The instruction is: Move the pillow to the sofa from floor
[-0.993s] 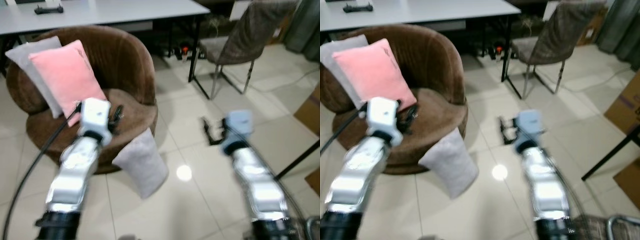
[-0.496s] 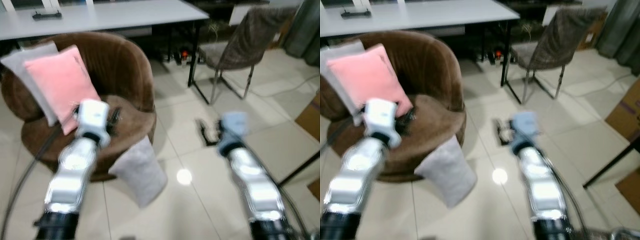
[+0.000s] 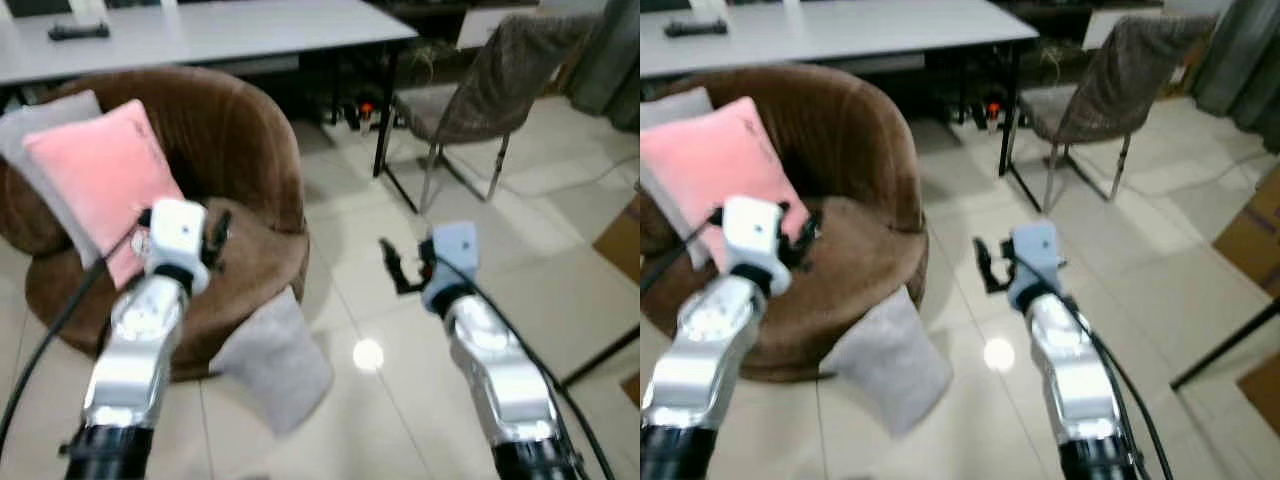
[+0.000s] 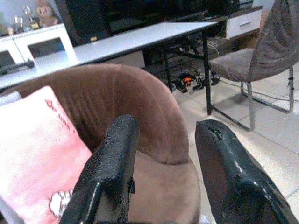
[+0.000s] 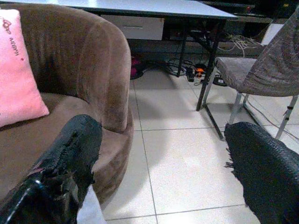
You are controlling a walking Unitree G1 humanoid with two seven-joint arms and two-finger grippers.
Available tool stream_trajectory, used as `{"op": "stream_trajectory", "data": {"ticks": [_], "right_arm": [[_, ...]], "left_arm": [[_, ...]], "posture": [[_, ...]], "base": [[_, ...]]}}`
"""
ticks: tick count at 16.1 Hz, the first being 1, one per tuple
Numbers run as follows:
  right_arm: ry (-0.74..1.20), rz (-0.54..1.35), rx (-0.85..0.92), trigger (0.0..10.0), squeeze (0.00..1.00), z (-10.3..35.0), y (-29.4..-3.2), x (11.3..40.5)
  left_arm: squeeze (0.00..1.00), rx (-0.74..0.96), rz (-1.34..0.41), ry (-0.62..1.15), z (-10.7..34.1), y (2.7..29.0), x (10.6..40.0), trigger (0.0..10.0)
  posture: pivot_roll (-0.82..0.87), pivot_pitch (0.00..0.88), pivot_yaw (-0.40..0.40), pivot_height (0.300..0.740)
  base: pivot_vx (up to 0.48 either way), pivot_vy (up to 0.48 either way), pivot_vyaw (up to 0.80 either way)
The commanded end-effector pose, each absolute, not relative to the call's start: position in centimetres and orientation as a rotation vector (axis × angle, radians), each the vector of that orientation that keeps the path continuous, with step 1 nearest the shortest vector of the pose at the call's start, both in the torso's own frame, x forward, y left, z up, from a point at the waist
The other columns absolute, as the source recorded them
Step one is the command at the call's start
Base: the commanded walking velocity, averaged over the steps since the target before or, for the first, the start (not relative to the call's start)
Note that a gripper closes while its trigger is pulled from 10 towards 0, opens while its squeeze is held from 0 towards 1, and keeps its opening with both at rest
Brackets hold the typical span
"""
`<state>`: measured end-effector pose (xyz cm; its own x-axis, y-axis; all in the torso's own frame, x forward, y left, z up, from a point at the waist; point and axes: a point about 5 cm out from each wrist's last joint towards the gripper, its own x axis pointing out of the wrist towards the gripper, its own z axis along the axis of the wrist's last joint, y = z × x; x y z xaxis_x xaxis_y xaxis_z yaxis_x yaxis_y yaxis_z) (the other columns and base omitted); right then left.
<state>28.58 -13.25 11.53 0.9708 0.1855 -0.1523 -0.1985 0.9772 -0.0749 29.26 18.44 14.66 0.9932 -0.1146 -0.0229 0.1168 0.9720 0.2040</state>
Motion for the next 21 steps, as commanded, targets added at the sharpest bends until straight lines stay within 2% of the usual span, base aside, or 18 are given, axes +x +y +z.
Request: {"op": "stream_trajectory", "data": {"ticks": [1, 2, 15, 18, 21], "right_arm": [[0.125, 0.167, -0.109, 10.0, 0.00, 11.90, -14.20, 28.61], [0.123, 0.180, -0.115, 10.0, 0.00, 11.95, -14.08, 28.61], [0.116, 0.199, -0.138, 10.0, 0.00, 12.08, -13.58, 28.50], [0.124, 0.169, -0.124, 10.0, 0.00, 11.94, -13.99, 28.49], [0.125, 0.167, -0.121, 10.0, 0.00, 11.97, -13.99, 28.57]], "left_arm": [[0.00, 0.204, -0.148, -0.004, 14.92, 17.50, 29.29, 10.0], [0.00, 0.205, -0.149, -0.004, 14.90, 17.49, 29.27, 10.0], [0.00, 0.211, -0.157, -0.003, 14.98, 17.44, 29.23, 10.0], [0.00, 0.224, -0.147, 0.000, 14.89, 17.48, 29.26, 10.0], [0.00, 0.242, -0.122, 0.001, 14.84, 17.51, 29.37, 10.0]], "posture": [[0.04, 0.000, 0.013, 0.740], [0.04, 0.000, 0.013, 0.740], [0.04, 0.000, 0.015, 0.740], [0.04, 0.000, 0.017, 0.740], [0.04, 0.000, 0.016, 0.740]], "base": [[0.364, 0.000, 0.00], [0.364, 0.000, 0.00], [0.359, 0.000, 0.80], [0.330, 0.000, 0.00], [0.000, 0.000, 0.00]]}}
